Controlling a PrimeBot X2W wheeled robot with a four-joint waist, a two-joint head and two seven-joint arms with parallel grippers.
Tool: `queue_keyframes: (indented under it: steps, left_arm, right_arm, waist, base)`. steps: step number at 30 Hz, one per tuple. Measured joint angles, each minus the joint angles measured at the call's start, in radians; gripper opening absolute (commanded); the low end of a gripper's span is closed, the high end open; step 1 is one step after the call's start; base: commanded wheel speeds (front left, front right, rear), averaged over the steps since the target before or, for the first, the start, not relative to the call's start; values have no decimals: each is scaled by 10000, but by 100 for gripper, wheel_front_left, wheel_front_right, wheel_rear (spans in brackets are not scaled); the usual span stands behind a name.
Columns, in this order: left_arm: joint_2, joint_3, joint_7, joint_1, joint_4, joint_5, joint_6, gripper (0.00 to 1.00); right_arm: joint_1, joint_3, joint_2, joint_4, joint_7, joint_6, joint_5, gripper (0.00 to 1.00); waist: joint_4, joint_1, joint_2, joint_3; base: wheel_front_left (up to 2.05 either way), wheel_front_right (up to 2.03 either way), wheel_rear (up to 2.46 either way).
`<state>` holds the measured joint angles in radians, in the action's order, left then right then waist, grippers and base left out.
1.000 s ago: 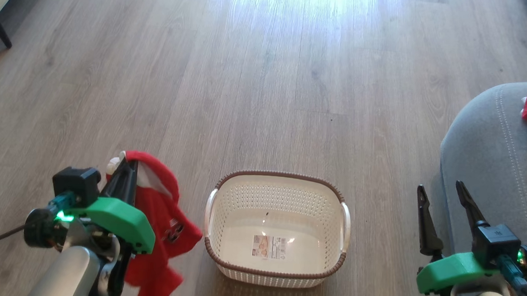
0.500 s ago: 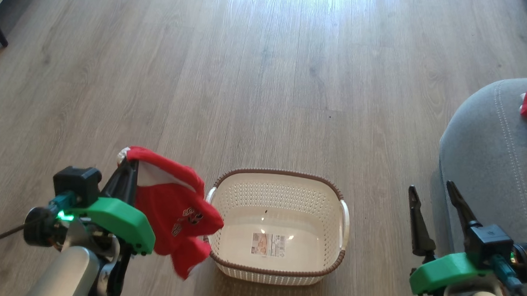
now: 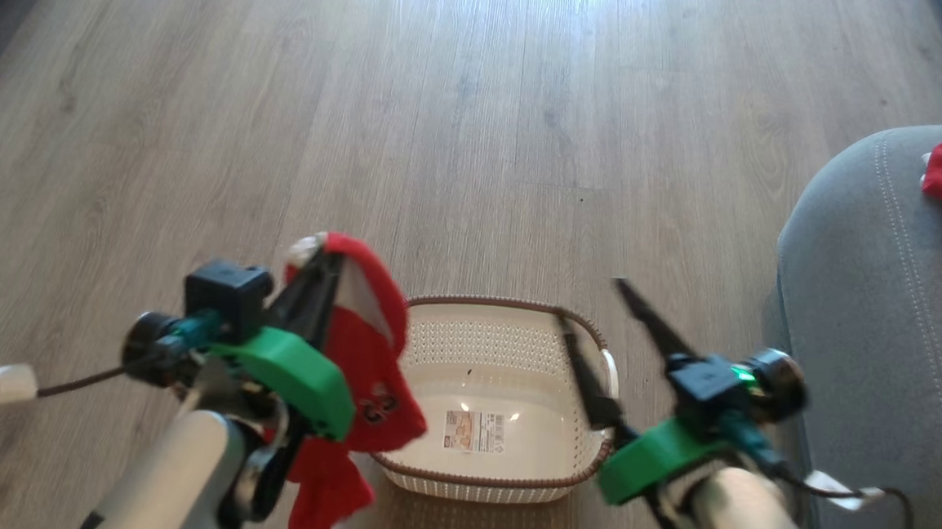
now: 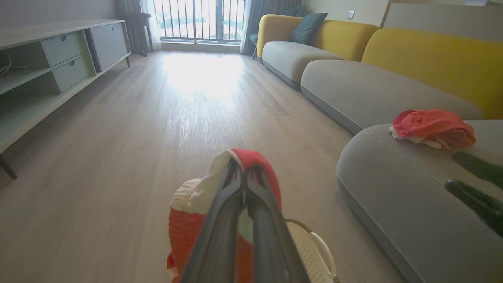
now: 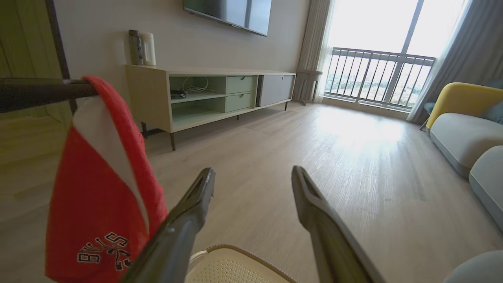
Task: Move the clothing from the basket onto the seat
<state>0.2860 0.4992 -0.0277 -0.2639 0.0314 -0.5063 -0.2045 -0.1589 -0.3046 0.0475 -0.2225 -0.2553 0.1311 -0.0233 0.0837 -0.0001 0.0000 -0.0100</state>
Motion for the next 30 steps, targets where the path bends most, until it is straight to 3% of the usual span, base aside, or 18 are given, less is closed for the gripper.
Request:
queue_keyframes:
  steps: [6,17,18,19,23,24,26,27,30]
  left_arm:
    - [-280,650,268,-187,-274,63,263,0]
    - [-736,2015,807,-228,-1448,240,790,0]
    - [-792,2109,815,-228,-1526,240,790,0]
    - [-842,2171,894,-228,-1599,240,782,0]
    - [-807,2161,894,-227,-1580,240,767,0]
    - [-790,2157,888,-227,-1572,242,761,10]
    - [-754,2151,871,-226,-1519,278,685,55]
    - [-742,2140,819,-222,-1467,314,681,100]
    - [-708,2104,639,-219,-1338,324,640,100]
  right_arm:
    - [-521,-1638,15,-491,2,0,-516,100]
    - [-1205,-2245,82,-1078,0,0,-938,100]
    - [-1206,-2286,84,-1175,0,0,-1032,47]
    - [-1203,-2314,84,-1264,2,0,-1285,0]
    - [-1203,-2332,86,-1331,2,0,-1392,0]
    - [-1202,-2332,86,-1344,2,0,-1392,0]
    - [-1201,-2314,88,-1381,2,0,-1402,0]
    - [-1200,-2282,88,-1383,2,0,-1427,0]
    - [-1198,-2073,102,-1373,2,0,-1461,0]
  waist:
    - [1,0,0,-41]
    - [184,1,0,-99]
    - [201,1,0,-113]
    - [226,1,0,-135]
    - [185,1,0,-145]
    - [162,1,0,-143]
    - [109,1,0,-130]
    - [76,1,0,-123]
    - [-60,1,0,-101]
  base:
    - [0,0,0]
    - [0,0,0]
    - [0,0,0]
    - [0,0,0]
    - [0,0,0]
    - [0,0,0]
    - [0,0,0]
    - [0,0,0]
    - [0,0,0]
